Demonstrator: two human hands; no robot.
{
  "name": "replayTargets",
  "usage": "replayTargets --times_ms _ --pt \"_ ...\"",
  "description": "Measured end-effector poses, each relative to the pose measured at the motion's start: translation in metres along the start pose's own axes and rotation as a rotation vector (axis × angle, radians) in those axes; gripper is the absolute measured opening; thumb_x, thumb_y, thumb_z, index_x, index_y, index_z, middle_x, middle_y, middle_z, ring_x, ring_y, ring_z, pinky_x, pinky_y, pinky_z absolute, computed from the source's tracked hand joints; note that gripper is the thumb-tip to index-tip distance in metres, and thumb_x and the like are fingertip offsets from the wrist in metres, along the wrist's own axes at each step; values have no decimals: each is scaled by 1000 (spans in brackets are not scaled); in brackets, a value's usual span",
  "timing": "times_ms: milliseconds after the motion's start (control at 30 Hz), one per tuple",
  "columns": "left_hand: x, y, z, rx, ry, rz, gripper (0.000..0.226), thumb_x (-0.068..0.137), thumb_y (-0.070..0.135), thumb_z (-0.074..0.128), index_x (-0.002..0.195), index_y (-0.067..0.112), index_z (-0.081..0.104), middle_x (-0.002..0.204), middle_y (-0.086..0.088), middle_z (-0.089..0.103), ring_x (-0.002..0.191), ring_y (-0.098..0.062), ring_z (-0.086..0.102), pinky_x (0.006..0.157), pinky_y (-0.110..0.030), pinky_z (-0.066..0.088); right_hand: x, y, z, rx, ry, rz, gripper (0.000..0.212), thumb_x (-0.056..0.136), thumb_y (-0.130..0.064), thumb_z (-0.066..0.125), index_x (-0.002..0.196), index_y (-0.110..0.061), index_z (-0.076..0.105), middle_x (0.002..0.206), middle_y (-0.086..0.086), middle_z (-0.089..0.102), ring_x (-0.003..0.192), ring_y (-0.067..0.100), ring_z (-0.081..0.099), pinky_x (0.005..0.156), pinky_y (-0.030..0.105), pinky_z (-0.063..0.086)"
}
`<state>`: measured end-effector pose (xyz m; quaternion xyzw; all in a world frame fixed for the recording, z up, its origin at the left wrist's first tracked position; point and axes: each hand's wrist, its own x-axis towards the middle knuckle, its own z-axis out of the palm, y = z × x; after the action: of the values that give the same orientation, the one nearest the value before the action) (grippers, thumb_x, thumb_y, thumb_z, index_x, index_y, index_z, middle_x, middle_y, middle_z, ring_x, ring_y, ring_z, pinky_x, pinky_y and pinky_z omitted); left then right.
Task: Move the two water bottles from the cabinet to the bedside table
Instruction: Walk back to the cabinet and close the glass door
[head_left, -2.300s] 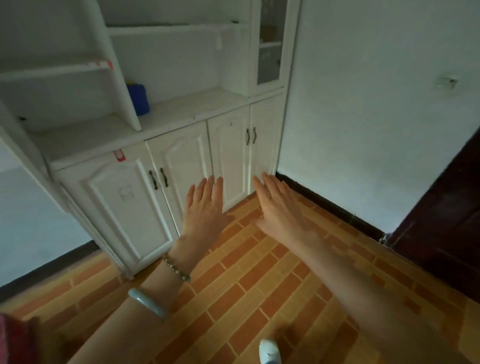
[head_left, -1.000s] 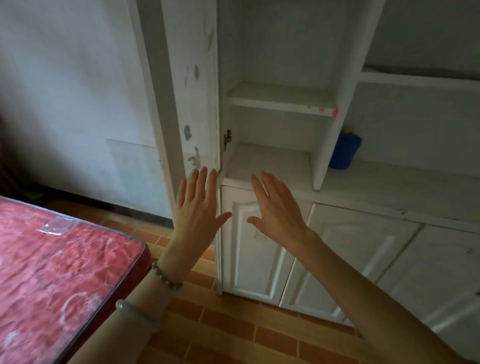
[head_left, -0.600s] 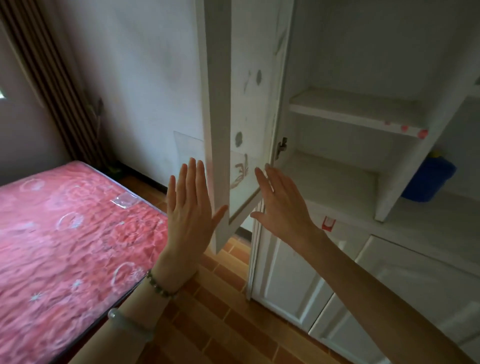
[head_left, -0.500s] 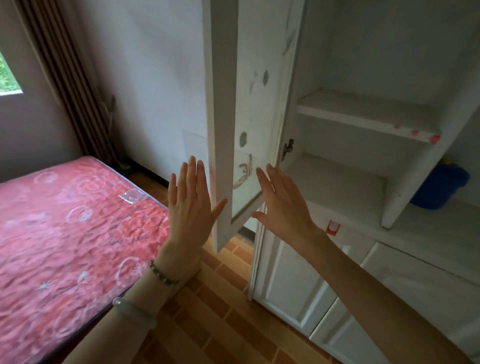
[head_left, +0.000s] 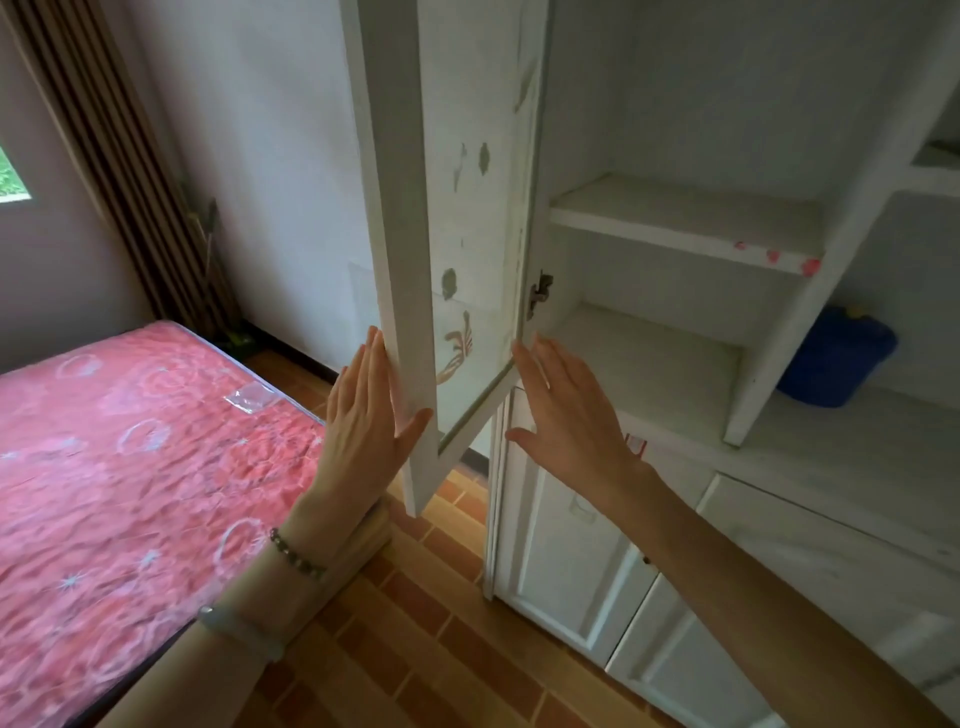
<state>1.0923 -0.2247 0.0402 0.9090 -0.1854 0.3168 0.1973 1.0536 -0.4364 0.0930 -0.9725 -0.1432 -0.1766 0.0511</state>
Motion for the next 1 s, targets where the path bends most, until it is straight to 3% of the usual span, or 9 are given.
replayTargets --times_ms 267,467,767,867,1000 --pt "-12 73 27 -113 41 148 79 95 38 40 145 10 -14 153 -22 10 142 -33 14 113 -50 22 -48 40 -16 -75 43 105 91 80 -37 69 146 -7 13 154 20 17 143 34 15 116 45 17" --pt "-4 143 57 -102 59 249 73 95 41 34 143 -4 2 149 -29 14 140 -37 14 112 -49 21 -92 79 -31 -93 78 228 92 71 -31 79 142 -4 27 148 24 31 138 38 28 112 48 24" --pt "20 224 108 -26 76 315 89 85 35 61 143 -4 7 150 -26 14 140 -34 8 113 -49 9 -140 127 -46 -141 73 366 94 74 -34 76 144 -6 20 152 21 24 140 36 23 114 49 23" --pt "29 241 128 -7 76 348 92 86 37 60 144 0 -1 151 -21 4 141 -35 4 115 -51 8 -144 142 -45 -149 90 425 96 67 -33 81 141 -3 28 147 24 33 136 39 32 108 54 33" --pt "49 261 153 12 71 369 92 87 40 59 145 1 0 152 -20 3 142 -33 3 116 -48 3 -142 164 -48 -161 112 482 98 65 -34 83 140 -1 30 145 25 36 134 39 36 107 53 35"
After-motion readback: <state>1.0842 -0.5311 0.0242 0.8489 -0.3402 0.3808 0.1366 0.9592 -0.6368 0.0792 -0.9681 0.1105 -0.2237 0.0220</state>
